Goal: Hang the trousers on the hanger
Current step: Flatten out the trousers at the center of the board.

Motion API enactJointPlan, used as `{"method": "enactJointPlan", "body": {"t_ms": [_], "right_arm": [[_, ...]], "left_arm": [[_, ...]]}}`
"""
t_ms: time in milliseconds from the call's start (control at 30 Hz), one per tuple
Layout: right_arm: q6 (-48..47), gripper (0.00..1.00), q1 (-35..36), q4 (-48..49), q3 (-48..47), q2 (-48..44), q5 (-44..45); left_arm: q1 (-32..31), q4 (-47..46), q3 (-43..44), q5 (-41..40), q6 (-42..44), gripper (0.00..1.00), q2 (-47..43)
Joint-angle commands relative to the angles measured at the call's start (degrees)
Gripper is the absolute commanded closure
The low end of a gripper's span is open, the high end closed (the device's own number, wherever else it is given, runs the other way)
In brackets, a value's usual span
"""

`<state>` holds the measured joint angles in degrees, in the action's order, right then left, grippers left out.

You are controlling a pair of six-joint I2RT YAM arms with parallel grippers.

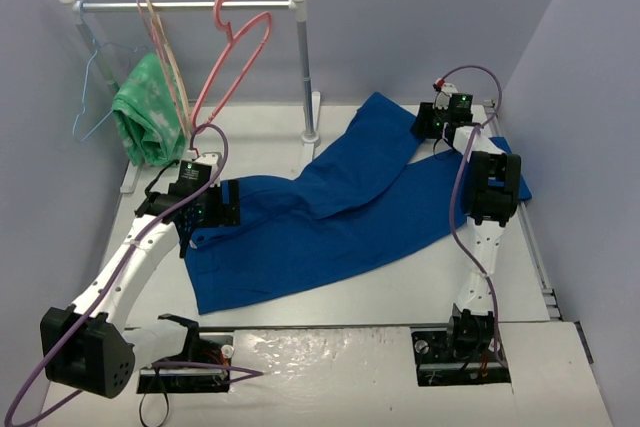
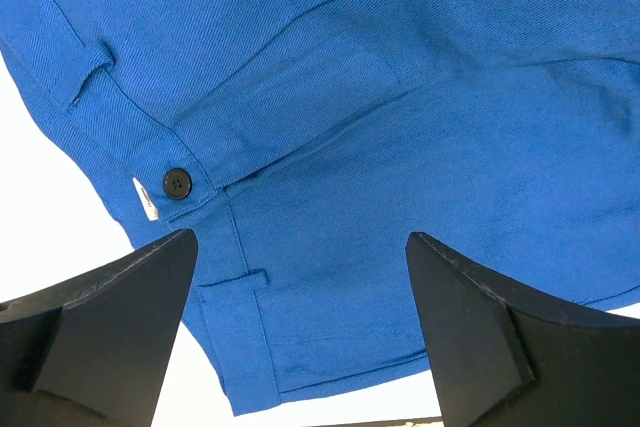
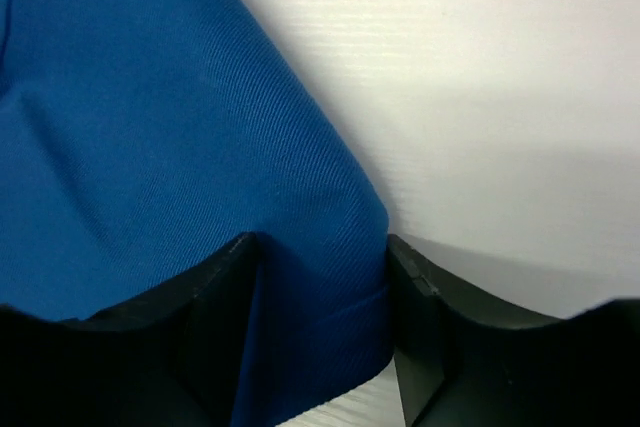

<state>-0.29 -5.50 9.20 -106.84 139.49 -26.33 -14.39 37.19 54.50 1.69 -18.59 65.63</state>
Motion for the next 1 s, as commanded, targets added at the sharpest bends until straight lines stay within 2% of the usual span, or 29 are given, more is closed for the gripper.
{"method": "enactJointPlan", "body": {"t_ms": [0, 33, 100, 233, 400, 500, 667, 733, 833, 967], "right_arm": [[-0.5, 0.83, 0.2, 0.8, -4.5, -3.8, -3.2], [-1.3, 0.93, 0.5, 0.5, -4.3, -5.1, -1.8], [-4.1, 1.0, 1.8, -0.5, -3.9, -8.8, 2.4], [-12.9, 1.0, 6.9, -3.6, -1.0, -19.4, 13.7], [-20.1, 1.0, 20.3, -5.0, 10.7, -33.4, 25.0], [-20.4, 0.99, 28.0, -5.6, 21.5, -37.3, 28.0], [-18.2, 0.93, 41.8, -6.9, 31.2, -36.8, 30.5], [-16.6, 0.86, 44.3, -7.1, 33.8, -34.9, 30.7], [-12.7, 0.57, 45.3, -6.9, 35.4, -34.4, 27.9], [-8.4, 0.33, 44.3, -6.4, 35.5, -38.3, 26.9]], "left_arm": [[0.4, -1.0, 1.5, 0.2, 0.7, 0.17, -0.2], [0.4, -1.0, 1.6, 0.2, 0.6, 0.17, -0.3], [0.4, -1.1, 1.6, 0.2, 0.6, 0.17, -0.7], [0.4, -1.2, 1.6, 0.0, 0.5, 0.17, -1.5], [0.5, -1.3, 1.7, -0.1, 0.4, 0.17, -2.9], [0.5, -1.5, 1.4, -1.1, 0.2, 0.17, -3.7], [0.6, -1.5, 1.4, -1.2, 0.1, 0.17, -4.0], [0.6, -1.5, 1.4, -1.2, 0.1, 0.17, -4.3], [0.6, -1.5, 1.3, -2.8, 0.0, 0.17, -4.6], [0.6, -1.6, 1.2, -2.8, 0.0, 0.17, -4.5]]}}
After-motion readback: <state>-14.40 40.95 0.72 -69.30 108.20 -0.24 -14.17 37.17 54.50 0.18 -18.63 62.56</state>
